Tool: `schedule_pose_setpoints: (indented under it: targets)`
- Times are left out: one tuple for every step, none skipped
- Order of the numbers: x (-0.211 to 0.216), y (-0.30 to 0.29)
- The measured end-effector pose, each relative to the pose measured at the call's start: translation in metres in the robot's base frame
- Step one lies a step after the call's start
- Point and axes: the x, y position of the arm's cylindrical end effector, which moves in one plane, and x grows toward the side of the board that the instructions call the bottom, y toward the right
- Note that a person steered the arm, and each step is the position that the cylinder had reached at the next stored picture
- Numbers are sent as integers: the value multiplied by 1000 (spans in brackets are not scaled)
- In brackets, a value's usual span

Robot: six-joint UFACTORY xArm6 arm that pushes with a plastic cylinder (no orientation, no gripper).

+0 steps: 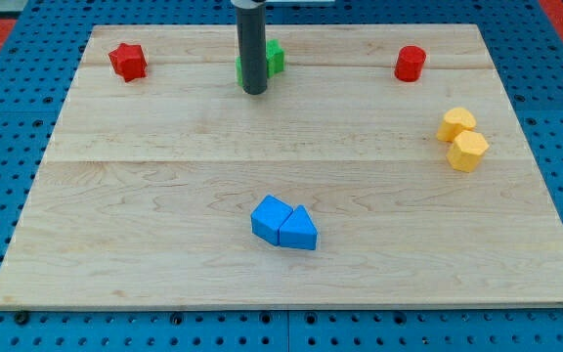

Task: Push the red circle down a bit

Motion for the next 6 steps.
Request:
schedule_pose_setpoints:
  targets:
    - [-23,15]
    - [-42,98]
    - [-67,145]
    - [-65,210]
    - [-49,268]
    - [-14,263]
